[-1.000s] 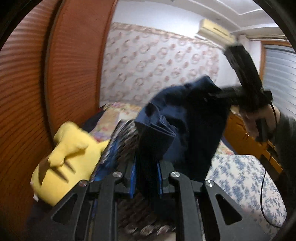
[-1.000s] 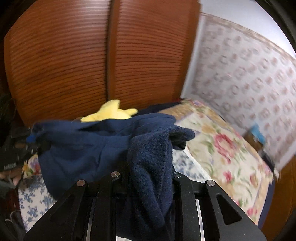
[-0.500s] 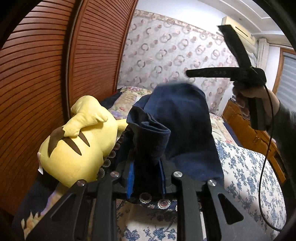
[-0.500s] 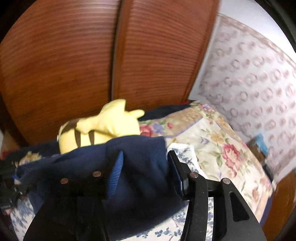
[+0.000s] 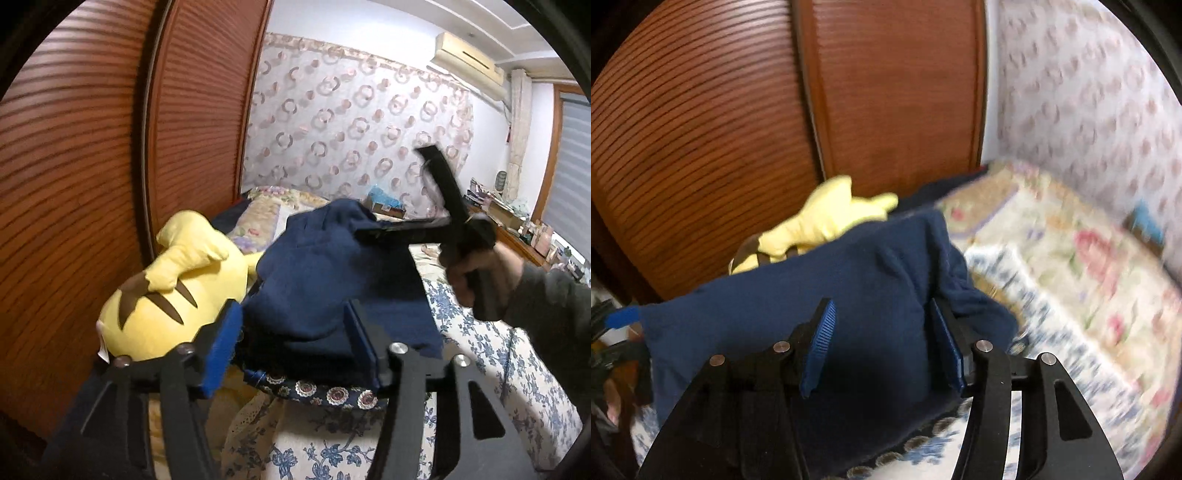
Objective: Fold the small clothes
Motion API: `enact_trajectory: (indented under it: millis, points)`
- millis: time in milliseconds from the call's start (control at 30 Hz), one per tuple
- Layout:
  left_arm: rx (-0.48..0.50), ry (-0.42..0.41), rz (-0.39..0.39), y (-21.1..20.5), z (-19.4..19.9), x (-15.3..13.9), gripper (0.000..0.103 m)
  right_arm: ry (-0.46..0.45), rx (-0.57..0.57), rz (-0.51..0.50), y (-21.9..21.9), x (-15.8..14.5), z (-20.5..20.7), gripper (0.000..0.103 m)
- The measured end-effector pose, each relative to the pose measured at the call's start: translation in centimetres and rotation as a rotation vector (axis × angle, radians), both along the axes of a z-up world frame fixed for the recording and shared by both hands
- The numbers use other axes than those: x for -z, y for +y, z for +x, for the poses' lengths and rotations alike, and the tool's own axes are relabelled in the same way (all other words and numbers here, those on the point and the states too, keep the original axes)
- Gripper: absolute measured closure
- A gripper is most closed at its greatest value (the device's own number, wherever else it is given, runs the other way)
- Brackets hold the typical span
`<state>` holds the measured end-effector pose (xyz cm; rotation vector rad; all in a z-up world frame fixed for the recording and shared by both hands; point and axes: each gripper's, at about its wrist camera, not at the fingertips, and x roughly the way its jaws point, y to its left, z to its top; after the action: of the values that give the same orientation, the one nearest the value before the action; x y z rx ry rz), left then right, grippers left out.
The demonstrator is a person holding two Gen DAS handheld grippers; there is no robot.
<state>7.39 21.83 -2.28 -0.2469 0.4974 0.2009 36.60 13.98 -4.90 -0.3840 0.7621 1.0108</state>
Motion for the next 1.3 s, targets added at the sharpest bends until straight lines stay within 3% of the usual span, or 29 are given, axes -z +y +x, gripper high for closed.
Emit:
enact_trajectory:
  millis: [300, 567, 867, 1167, 1300]
  points:
    - [0.043, -0.035, 0.079, -2.8, -0.2, -2.3, 0.045, -0.086, 0.098, 0.046, -3.5, -2.9, -2.7, 0.05]
    - [0.148, -0.047, 0.123, -7.4, 0.9, -2.8, 0.045, -0.145, 0.237, 0.143, -13.8, -4.6, -9.4, 0.049]
    - [0.255, -0.07, 0.118, -13.5, 1.7, -3.8, 0.045, -0.189, 0.412, 0.147, -24.5, -5.2, -15.9, 0.046]
    - [0.31, -0.091, 0.15, -18.3, 1.3, -6.2, 0.045, -0.26, 0.578, 0.189, -31.6, -6.8, -20.5, 0.028]
    - [0.317, -0.095, 0.172, -19.9, 0.7, -7.3, 0.045, -0.296, 0.651, 0.22, -34.2, -7.8, -22.7, 0.027]
